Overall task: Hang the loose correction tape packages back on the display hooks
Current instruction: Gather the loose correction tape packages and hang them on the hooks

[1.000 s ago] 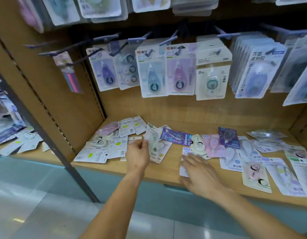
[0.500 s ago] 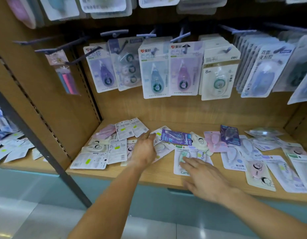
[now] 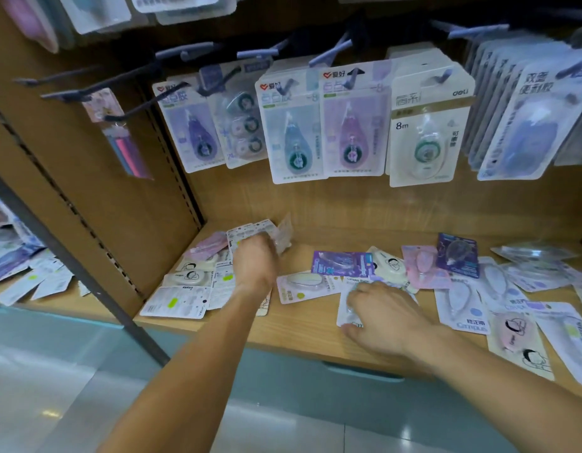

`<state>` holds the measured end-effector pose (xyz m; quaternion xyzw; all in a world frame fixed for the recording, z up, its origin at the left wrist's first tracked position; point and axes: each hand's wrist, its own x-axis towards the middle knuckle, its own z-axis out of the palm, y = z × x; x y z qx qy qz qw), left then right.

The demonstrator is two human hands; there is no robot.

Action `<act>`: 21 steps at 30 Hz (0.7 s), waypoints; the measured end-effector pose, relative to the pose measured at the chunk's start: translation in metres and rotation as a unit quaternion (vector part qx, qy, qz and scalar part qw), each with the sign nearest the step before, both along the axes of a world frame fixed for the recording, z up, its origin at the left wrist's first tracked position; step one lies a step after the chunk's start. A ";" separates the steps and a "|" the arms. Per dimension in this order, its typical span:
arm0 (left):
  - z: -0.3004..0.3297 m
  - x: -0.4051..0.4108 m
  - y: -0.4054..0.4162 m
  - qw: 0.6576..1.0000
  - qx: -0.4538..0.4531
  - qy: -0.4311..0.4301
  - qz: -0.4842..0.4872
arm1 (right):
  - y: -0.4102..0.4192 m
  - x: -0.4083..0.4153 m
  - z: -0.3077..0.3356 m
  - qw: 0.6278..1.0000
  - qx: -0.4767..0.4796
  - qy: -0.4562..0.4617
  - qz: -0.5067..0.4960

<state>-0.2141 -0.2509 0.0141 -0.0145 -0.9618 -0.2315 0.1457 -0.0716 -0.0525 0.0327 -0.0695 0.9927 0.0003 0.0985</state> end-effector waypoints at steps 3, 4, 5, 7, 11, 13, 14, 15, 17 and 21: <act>-0.003 0.002 -0.008 0.980 0.188 -0.065 0.017 | -0.002 -0.025 -0.006 0.997 -0.058 0.050 0.007; -0.007 0.006 -0.006 0.971 0.221 -0.093 0.013 | -0.002 -0.034 -0.009 0.996 -0.075 0.051 0.013; -0.011 0.010 -0.002 0.970 0.217 -0.112 0.003 | -0.002 -0.042 -0.012 0.995 -0.085 0.038 0.019; -0.018 0.016 0.005 0.984 0.138 -0.114 -0.027 | 0.002 -0.056 -0.021 0.996 -0.084 0.009 0.016; -0.019 0.002 -0.002 0.999 0.012 -0.017 -0.029 | 0.014 -0.071 -0.031 0.999 -0.034 -0.004 -0.021; -0.021 -0.017 -0.014 1.000 -0.028 0.003 -0.012 | 0.016 -0.073 -0.034 0.999 -0.031 0.004 -0.024; -0.022 -0.026 -0.020 0.998 -0.060 -0.019 -0.011 | 0.018 -0.074 -0.036 0.999 -0.038 0.007 -0.024; -0.024 -0.034 -0.023 0.995 -0.090 -0.049 -0.012 | 0.019 -0.074 -0.037 0.999 -0.047 0.008 -0.026; -0.026 -0.044 -0.023 0.985 -0.139 -0.100 -0.015 | 0.019 -0.074 -0.040 0.998 -0.060 0.010 -0.030; -0.018 -0.047 -0.010 0.956 -0.283 -0.065 -0.038 | 0.019 -0.076 -0.042 0.997 -0.071 0.013 -0.033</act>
